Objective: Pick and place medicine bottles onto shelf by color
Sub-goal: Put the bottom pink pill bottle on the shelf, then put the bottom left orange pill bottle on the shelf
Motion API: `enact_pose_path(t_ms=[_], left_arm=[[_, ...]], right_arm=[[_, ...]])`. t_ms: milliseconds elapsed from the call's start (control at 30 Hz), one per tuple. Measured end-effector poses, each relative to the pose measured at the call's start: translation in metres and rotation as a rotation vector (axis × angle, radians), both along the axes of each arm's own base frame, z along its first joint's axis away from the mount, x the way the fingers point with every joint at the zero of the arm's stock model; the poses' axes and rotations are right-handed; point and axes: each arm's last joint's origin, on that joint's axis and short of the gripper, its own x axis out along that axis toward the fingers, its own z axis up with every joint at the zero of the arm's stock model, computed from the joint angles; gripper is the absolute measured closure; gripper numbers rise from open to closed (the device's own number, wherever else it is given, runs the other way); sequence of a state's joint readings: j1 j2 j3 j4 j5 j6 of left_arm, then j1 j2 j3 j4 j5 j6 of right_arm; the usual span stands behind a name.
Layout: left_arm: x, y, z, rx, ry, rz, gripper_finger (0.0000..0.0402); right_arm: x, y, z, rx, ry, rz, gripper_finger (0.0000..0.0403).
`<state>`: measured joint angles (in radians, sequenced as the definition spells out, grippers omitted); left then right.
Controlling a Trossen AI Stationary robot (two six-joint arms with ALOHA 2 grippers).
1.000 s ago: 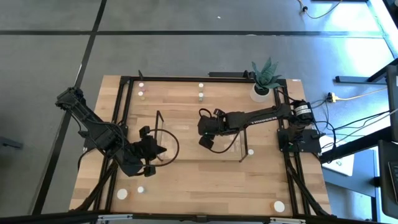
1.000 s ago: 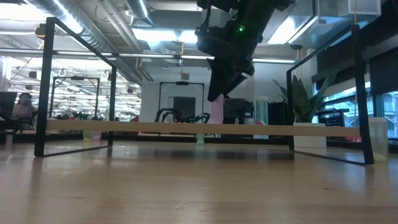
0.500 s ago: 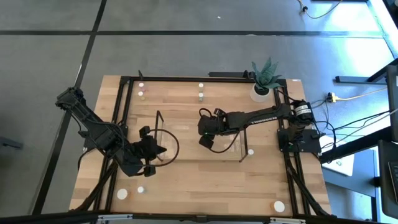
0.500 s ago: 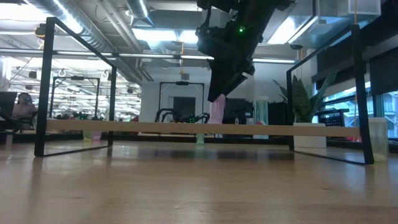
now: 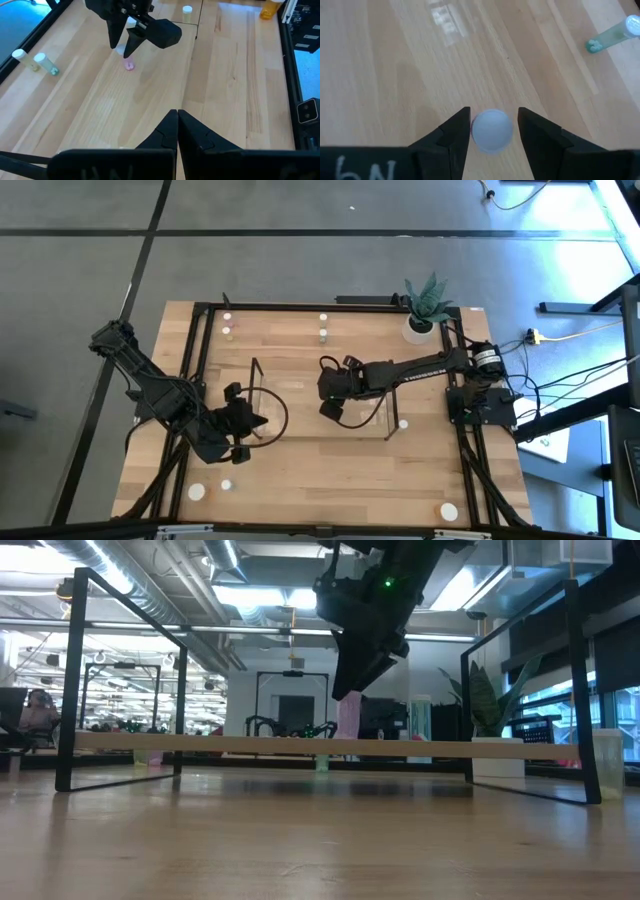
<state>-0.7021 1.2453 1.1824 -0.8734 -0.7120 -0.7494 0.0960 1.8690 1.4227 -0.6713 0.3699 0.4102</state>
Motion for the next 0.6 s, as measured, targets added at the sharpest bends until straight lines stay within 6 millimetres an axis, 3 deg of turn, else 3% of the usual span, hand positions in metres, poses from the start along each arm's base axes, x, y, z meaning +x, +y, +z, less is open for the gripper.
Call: enact_pose_path(t_ms=[433, 600], left_arm=[[-0.0001, -0.0001, 0.0, 0.0, 0.0, -0.001, 0.0401], [0.0, 0.0, 0.0, 0.0, 0.0, 0.0, 0.0401]], right_arm=[[-0.0009, -0.0003, -0.0001, -0.004, 0.008, -0.006, 0.0235], [-0.0043, -0.0012, 0.0088, -0.021, -0.013, -0.016, 0.0235]])
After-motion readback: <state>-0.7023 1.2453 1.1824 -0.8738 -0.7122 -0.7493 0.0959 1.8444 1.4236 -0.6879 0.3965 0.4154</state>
